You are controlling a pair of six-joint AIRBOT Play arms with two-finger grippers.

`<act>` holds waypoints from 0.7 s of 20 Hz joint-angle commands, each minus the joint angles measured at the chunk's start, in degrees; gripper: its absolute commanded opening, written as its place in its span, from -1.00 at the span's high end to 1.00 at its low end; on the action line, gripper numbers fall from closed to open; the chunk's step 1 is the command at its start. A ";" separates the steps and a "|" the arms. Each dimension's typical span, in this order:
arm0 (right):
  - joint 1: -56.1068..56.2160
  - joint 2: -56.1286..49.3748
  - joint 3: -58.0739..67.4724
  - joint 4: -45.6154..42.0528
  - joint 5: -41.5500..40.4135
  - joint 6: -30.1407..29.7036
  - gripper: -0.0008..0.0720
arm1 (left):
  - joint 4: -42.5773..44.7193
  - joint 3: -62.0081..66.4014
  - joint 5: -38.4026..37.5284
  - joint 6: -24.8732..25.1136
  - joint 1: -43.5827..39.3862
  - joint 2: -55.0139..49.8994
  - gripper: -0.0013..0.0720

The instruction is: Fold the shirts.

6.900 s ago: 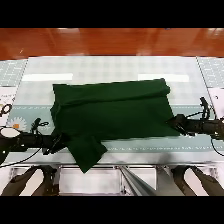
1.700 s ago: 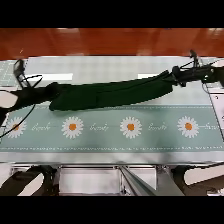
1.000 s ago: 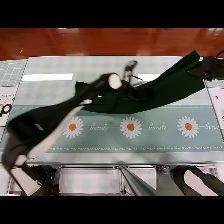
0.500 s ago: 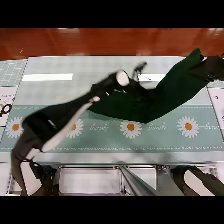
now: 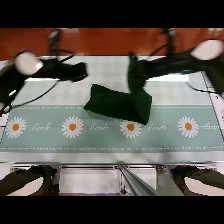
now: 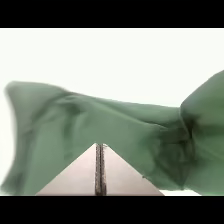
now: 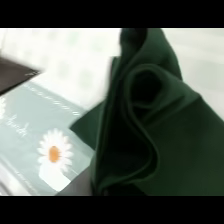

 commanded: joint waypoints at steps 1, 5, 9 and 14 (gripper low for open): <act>9.03 -13.22 7.26 3.93 -5.31 0.22 0.91 | 1.81 -17.38 1.84 -0.13 7.15 18.05 0.90; 13.00 -25.79 16.06 7.32 -5.05 1.84 0.91 | 1.49 -26.84 1.29 -1.16 8.33 28.68 0.90; 14.95 -31.23 17.49 9.35 -4.79 2.89 0.80 | 1.14 -28.30 0.04 -1.22 8.33 29.40 0.90; 9.77 -27.23 17.51 8.13 6.80 3.56 -0.15 | 1.11 -28.28 3.04 -1.22 8.35 27.91 0.90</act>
